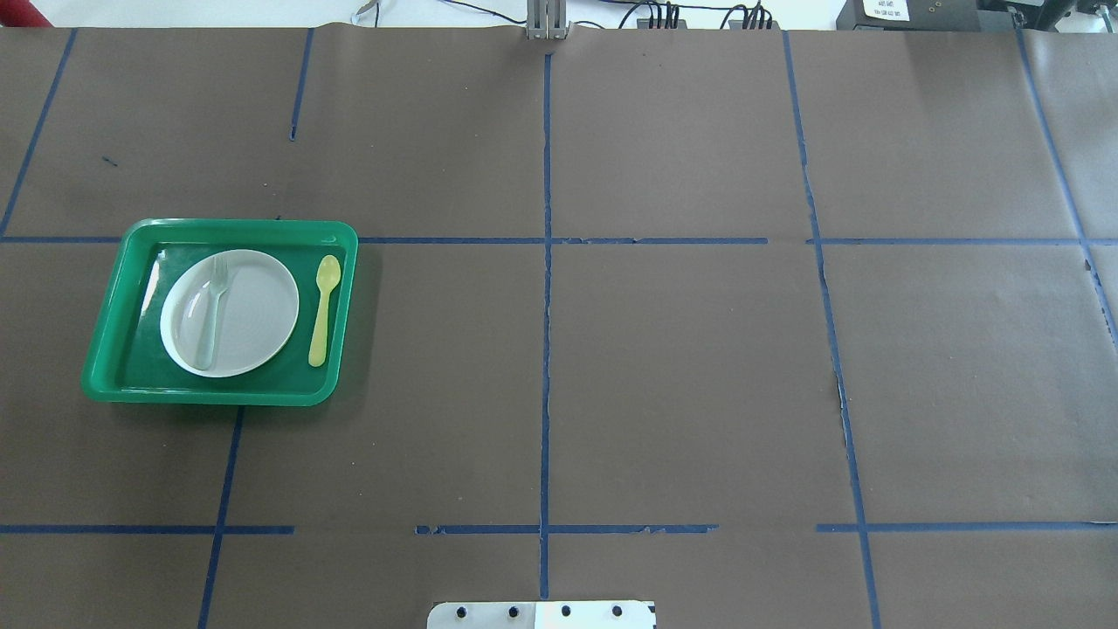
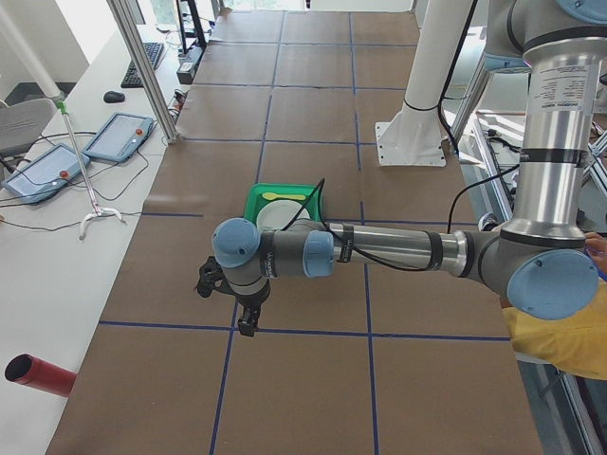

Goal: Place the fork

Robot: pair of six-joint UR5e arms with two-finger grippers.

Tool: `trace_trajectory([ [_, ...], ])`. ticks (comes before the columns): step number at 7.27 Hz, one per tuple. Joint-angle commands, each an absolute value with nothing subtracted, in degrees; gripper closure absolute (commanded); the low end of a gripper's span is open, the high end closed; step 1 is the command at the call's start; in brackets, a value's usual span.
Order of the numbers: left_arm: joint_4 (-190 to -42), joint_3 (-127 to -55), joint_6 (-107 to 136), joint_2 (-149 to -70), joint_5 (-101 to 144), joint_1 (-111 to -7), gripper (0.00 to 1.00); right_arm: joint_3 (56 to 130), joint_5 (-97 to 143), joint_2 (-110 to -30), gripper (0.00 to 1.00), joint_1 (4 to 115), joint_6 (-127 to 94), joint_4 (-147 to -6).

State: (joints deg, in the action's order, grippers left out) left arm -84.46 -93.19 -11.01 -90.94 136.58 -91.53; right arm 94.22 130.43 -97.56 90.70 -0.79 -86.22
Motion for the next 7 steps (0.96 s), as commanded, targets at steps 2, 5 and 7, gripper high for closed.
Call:
trace_trajectory([
  [2, -78.66, -96.33, -10.55, -91.49, 136.41, -91.41, 0.00, 94.22, 130.43, -97.56, 0.00, 90.70, -0.70, -86.22],
  [5, -86.79, -96.60, -8.09, -90.79, 135.09, -90.80, 0.00, 94.22, 130.43, -97.56, 0.00, 90.70, -0.79, -86.13],
  [7, -96.38, -100.78, 7.36, -90.97, 135.18, -79.68, 0.00, 94.22, 130.43, -97.56, 0.00, 90.70, -0.79, -86.22],
])
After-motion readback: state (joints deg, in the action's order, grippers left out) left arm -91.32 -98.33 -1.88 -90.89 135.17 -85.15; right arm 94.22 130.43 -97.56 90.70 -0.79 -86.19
